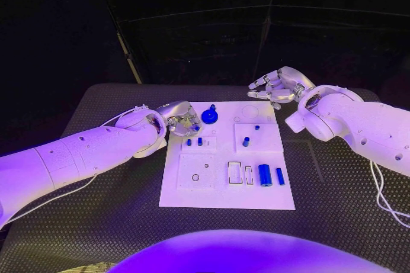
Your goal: Assemble the parts on the task board
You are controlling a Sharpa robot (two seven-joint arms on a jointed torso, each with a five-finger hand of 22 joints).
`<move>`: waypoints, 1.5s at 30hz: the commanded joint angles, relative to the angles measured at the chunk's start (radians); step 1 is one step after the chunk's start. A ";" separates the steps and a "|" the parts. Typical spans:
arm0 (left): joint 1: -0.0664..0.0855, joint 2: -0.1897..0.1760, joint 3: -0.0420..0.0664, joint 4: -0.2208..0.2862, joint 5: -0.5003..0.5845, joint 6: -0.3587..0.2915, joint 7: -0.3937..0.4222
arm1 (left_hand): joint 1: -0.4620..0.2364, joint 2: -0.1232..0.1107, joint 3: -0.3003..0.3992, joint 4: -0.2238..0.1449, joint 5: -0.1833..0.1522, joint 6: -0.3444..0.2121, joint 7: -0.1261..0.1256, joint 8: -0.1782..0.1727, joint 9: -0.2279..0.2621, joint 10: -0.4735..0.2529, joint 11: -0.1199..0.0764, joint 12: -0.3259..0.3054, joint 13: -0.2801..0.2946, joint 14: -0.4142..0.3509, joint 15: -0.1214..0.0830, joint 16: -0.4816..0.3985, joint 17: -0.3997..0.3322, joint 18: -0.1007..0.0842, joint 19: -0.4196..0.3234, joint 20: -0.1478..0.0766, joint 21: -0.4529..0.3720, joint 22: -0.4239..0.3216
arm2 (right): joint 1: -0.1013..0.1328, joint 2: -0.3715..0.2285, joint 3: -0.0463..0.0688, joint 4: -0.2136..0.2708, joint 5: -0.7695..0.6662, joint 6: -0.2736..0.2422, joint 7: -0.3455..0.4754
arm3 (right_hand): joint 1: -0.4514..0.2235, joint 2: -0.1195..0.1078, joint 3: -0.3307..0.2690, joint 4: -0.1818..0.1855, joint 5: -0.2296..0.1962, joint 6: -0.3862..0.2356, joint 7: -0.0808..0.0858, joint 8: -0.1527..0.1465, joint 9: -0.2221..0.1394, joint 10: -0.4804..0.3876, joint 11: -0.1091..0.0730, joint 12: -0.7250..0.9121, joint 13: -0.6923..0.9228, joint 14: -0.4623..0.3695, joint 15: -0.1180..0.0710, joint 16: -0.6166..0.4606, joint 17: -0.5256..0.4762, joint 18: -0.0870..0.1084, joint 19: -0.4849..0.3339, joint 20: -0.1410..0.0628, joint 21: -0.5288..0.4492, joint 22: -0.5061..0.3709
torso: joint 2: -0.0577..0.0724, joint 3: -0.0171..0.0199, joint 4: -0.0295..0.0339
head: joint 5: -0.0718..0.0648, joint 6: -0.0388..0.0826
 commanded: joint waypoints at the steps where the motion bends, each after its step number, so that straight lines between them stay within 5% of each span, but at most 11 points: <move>1: 0.001 0.001 0.001 0.000 0.005 0.012 -0.005 | -0.011 -0.001 0.002 -0.001 0.003 0.004 0.006 0.001 0.000 -0.012 0.000 -0.006 -0.001 -0.007 0.002 -0.004 0.000 -0.003 -0.004 0.003 -0.006 -0.001 | 0.002 0.000 0.001 0.002 0.003 0.003 0.006 | -0.002 0.004 -0.007 0.001 -0.004 0.007 -0.001 0.005 -0.001 0.006 -0.002 0.005 0.001 0.055 -0.007 -0.002 0.038 0.009 0.004 -0.002 0.000 0.001 | 0.001 0.0000 -0.0002 | 0.000 0.000; 26: 0.000 0.004 0.001 -0.009 0.005 0.017 -0.012 | -0.013 -0.001 0.002 0.000 0.003 -0.004 0.012 -0.003 -0.001 -0.032 0.006 -0.005 -0.001 -0.009 0.007 -0.003 0.000 -0.003 -0.005 0.008 -0.011 -0.001 | 0.002 0.001 0.001 0.001 0.003 0.002 0.007 | -0.002 0.004 -0.007 0.001 -0.004 0.007 -0.001 0.005 -0.001 0.006 -0.002 0.005 0.001 0.055 -0.007 -0.002 0.038 0.009 0.004 -0.002 0.000 0.001 | 0.000 0.0001 -0.0003 | 0.001 -0.003; 45: -0.002 0.005 0.001 -0.011 0.005 0.016 -0.015 | -0.015 -0.011 0.005 0.002 0.003 -0.089 0.021 -0.010 -0.021 -0.031 0.010 0.000 0.004 -0.008 0.011 0.002 0.007 -0.002 -0.001 0.013 -0.012 0.003 | 0.002 0.002 0.001 -0.001 0.003 0.002 0.007 | -0.002 0.004 -0.007 0.001 -0.004 0.007 -0.001 0.005 -0.001 0.006 -0.002 0.005 0.001 0.055 -0.007 -0.002 0.038 0.009 0.004 -0.002 0.000 0.001 | 0.000 0.0001 -0.0001 | 0.000 -0.004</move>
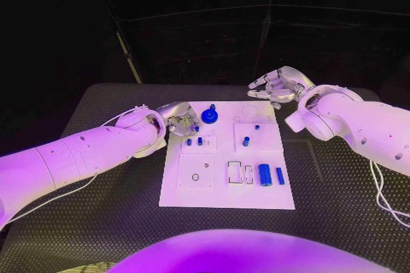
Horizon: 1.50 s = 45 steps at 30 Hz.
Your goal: Assemble the parts on the task board
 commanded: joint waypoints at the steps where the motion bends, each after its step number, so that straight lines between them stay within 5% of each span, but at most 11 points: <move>1: 0.001 0.001 0.001 0.001 0.005 0.003 -0.003 | -0.008 -0.004 0.005 0.002 0.003 -0.009 0.000 -0.004 -0.002 -0.004 0.005 0.000 0.001 -0.001 0.004 0.002 0.002 -0.002 0.000 0.006 -0.004 0.002 | 0.002 0.001 0.001 0.001 0.003 0.002 0.006 | -0.002 0.004 -0.007 0.001 -0.004 0.007 -0.001 0.005 -0.001 0.006 -0.002 0.005 0.001 0.055 -0.007 -0.002 0.038 0.009 0.004 -0.002 0.000 0.001 | 0.000 -0.0002 0.0006 | 0.000 0.000; 22: 0.000 -0.015 0.001 0.003 0.005 0.006 -0.010 | -0.004 -0.011 0.009 -0.001 0.003 -0.031 0.007 -0.001 -0.002 -0.025 0.012 -0.006 -0.002 -0.004 0.008 -0.001 -0.005 -0.002 -0.002 0.009 -0.012 0.000 | 0.002 -0.002 0.001 -0.002 0.003 -0.002 0.006 | -0.003 0.005 -0.009 0.001 -0.004 0.005 -0.001 0.006 -0.001 -0.007 -0.002 -0.008 -0.017 0.054 -0.008 -0.005 0.032 0.010 -0.001 -0.002 -0.004 -0.007 | -0.001 -0.0002 0.0001 | -0.002 0.002; 26: 0.000 -0.035 0.011 0.008 0.005 -0.003 -0.005 | 0.002 -0.013 0.013 -0.005 0.003 -0.038 0.012 0.001 -0.001 -0.049 0.018 -0.005 -0.004 -0.028 0.012 -0.025 -0.060 0.007 -0.024 0.012 -0.059 -0.021 | 0.002 -0.006 0.001 -0.011 -0.006 -0.009 0.008 | 0.014 0.007 -0.004 -0.007 -0.004 0.002 -0.002 0.008 -0.002 -0.122 -0.004 -0.138 -0.180 0.049 -0.009 -0.016 0.013 0.014 -0.014 -0.003 -0.018 -0.030 | -0.003 -0.0009 0.0002 | -0.002 0.004; 28: 0.000 -0.048 0.021 0.011 0.007 -0.014 0.001 | 0.007 -0.014 0.017 -0.009 0.003 -0.041 0.013 0.001 -0.001 -0.059 0.020 -0.004 -0.004 -0.036 0.013 -0.035 -0.079 0.010 -0.032 0.013 -0.075 -0.027 | 0.002 -0.010 0.000 -0.016 -0.027 -0.015 0.009 | 0.031 0.008 0.003 -0.013 -0.006 0.010 -0.004 0.013 -0.001 -0.247 -0.006 -0.301 -0.363 0.036 -0.011 -0.041 -0.028 0.022 -0.038 -0.005 -0.041 -0.071 | -0.002 -0.0012 0.0002 | -0.004 0.008; 30: -0.001 -0.063 0.033 0.015 0.030 -0.029 0.011 | 0.013 -0.014 0.021 -0.013 0.003 -0.044 0.012 0.002 -0.001 -0.068 0.021 -0.002 -0.005 -0.057 0.013 -0.061 -0.130 0.018 -0.054 0.013 -0.121 -0.048 | 0.002 -0.014 0.000 -0.019 -0.055 -0.020 0.009 | 0.052 0.001 0.013 -0.021 -0.013 0.027 -0.008 0.018 -0.001 -0.283 -0.009 -0.403 -0.445 0.023 -0.014 -0.073 -0.076 0.029 -0.061 -0.009 -0.067 -0.113 | -0.003 -0.0016 0.0002 | -0.005 0.010; 36: 0.000 -0.115 0.060 0.038 0.196 -0.095 0.075 | 0.014 -0.010 0.027 -0.017 0.003 -0.018 0.008 0.015 0.005 -0.031 0.012 0.024 0.003 -0.099 0.007 -0.122 -0.231 0.036 -0.106 0.010 -0.218 -0.092 | 0.002 -0.037 0.000 -0.006 -0.204 -0.014 -0.006 | 0.116 -0.022 0.071 -0.038 -0.039 0.084 -0.009 0.016 -0.004 -0.257 -0.005 -0.708 -0.691 0.010 -0.015 -0.149 -0.174 0.036 -0.071 -0.014 -0.101 -0.160 | -0.004 -0.0015 0.0000 | -0.009 0.025; 45: 0.000 -0.179 0.069 0.119 0.795 -0.117 0.256 | -0.041 -0.008 -0.023 0.011 0.003 0.021 -0.001 0.032 0.011 0.032 -0.005 0.068 0.015 -0.143 -0.002 -0.212 -0.356 0.036 -0.124 0.004 -0.266 -0.121 | -0.040 -0.103 0.000 0.091 -0.551 0.058 -0.110 | 0.121 -0.058 0.109 -0.042 -0.070 0.116 -0.017 -0.012 -0.005 -0.239 -0.003 -0.865 -0.832 0.018 -0.013 -0.158 -0.174 0.032 -0.055 -0.010 -0.101 -0.154 | -0.002 -0.0051 -0.0006 | -0.059 0.058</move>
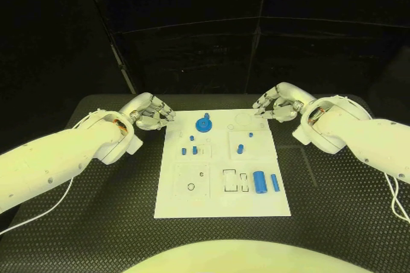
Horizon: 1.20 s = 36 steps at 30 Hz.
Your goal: Assemble the parts on the task board
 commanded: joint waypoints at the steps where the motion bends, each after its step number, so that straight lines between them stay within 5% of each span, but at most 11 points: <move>1: 0.001 -0.011 0.002 0.038 0.466 -0.008 0.166 | -0.023 0.001 -0.020 0.012 0.003 0.006 -0.001 0.003 0.001 0.006 -0.001 0.006 0.002 -0.010 0.000 -0.016 -0.020 0.005 -0.010 0.001 -0.012 -0.009 | -0.017 -0.012 -0.001 0.035 -0.272 0.059 -0.089 | -0.012 -0.019 0.001 0.005 -0.020 0.001 0.002 -0.014 -0.002 -0.006 0.005 -0.029 -0.027 0.022 0.000 -0.008 -0.002 0.016 0.004 0.004 -0.006 -0.003 | 0.001 -0.0029 -0.0011 | -0.024 0.014; 13: -0.007 -0.025 0.003 0.117 0.707 0.046 0.279 | -0.045 0.010 -0.058 0.031 0.003 -0.004 0.000 -0.001 -0.002 -0.006 0.001 0.011 0.003 -0.024 0.002 -0.042 -0.050 0.004 -0.011 0.003 -0.042 -0.032 | -0.061 -0.009 -0.001 0.085 -0.447 0.060 -0.157 | -0.039 -0.047 -0.030 0.005 -0.042 -0.040 0.007 -0.057 -0.001 -0.054 0.017 -0.084 -0.094 0.019 0.010 -0.023 -0.016 0.020 -0.005 0.013 -0.026 -0.030 | 0.003 -0.0002 0.0002 | -0.047 0.032; 27: -0.012 -0.022 0.003 0.130 0.729 0.050 0.292 | -0.039 0.019 -0.074 0.033 0.003 -0.012 0.005 -0.004 -0.004 -0.017 0.004 0.014 0.004 -0.034 0.005 -0.057 -0.068 0.004 -0.008 0.005 -0.060 -0.046 | -0.071 0.034 -0.007 0.061 -0.463 0.085 -0.169 | -0.015 -0.006 -0.002 -0.007 -0.051 -0.015 0.020 -0.064 0.002 -0.018 0.025 -0.089 -0.137 0.031 0.015 0.001 0.019 0.014 0.023 0.018 -0.004 0.007 | 0.003 -0.0003 -0.0002 | -0.047 0.020; 36: -0.012 -0.021 0.003 0.131 0.730 0.051 0.291 | -0.032 0.024 -0.076 0.030 0.003 -0.015 0.007 -0.004 -0.005 -0.021 0.006 0.015 0.004 -0.037 0.006 -0.061 -0.072 0.004 -0.006 0.006 -0.065 -0.051 | -0.072 0.051 -0.009 0.040 -0.463 0.125 -0.181 | 0.002 0.007 0.049 -0.010 -0.076 0.020 0.014 -0.066 0.002 0.028 0.018 -0.110 -0.177 0.032 0.009 0.005 0.020 0.009 0.041 0.014 0.016 0.037 | 0.002 -0.0001 0.0008 | -0.046 0.014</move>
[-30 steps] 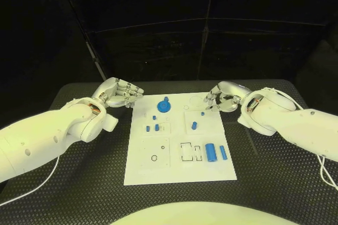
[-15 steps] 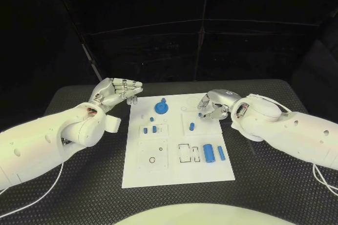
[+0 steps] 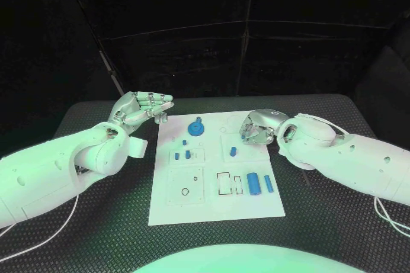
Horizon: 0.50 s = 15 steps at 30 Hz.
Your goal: Assemble the parts on the task board
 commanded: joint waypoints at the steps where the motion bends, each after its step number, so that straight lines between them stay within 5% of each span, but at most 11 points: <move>1: 0.001 0.002 0.001 0.003 0.016 0.012 0.024 | 0.003 0.010 -0.005 0.000 0.003 -0.010 0.001 -0.005 -0.001 -0.007 0.000 0.005 0.001 -0.006 -0.001 -0.006 -0.001 0.005 -0.003 0.002 -0.007 -0.001 | 0.001 0.005 0.000 -0.004 -0.013 0.039 -0.014 | 0.002 0.006 0.014 -0.001 -0.006 0.013 -0.001 -0.005 0.001 0.014 -0.001 -0.009 -0.008 0.032 0.001 0.003 -0.005 0.009 0.010 -0.001 0.006 0.004 | 0.000 0.0003 -0.0005 | 0.001 -0.002; 7: 0.001 0.002 0.001 0.004 0.016 0.012 0.023 | 0.005 0.011 -0.006 -0.001 0.003 -0.011 0.002 -0.006 -0.002 -0.009 0.000 0.005 0.001 -0.007 -0.001 -0.007 -0.003 0.004 -0.003 0.002 -0.008 -0.003 | 0.001 0.016 -0.004 -0.011 -0.014 0.051 -0.017 | 0.003 0.005 0.042 -0.002 -0.009 0.031 -0.004 -0.005 0.001 0.032 -0.004 -0.022 -0.026 0.032 -0.002 0.003 -0.006 0.008 0.013 -0.003 0.011 0.011 | 0.001 0.0004 -0.0013 | 0.002 -0.005; 15: 0.001 0.003 0.001 0.002 0.016 0.013 0.021 | 0.006 0.012 -0.006 -0.001 0.003 -0.011 0.002 -0.006 -0.002 -0.010 0.001 0.006 0.001 -0.007 0.000 -0.008 -0.003 0.004 -0.002 0.002 -0.010 -0.004 | 0.001 0.024 -0.031 -0.011 -0.015 0.055 -0.020 | -0.004 0.000 0.066 -0.001 -0.013 0.042 -0.006 -0.008 0.000 0.049 -0.006 -0.032 -0.040 0.033 -0.004 0.007 -0.002 0.006 0.018 -0.005 0.018 0.021 | 0.000 0.0003 -0.0008 | 0.001 -0.010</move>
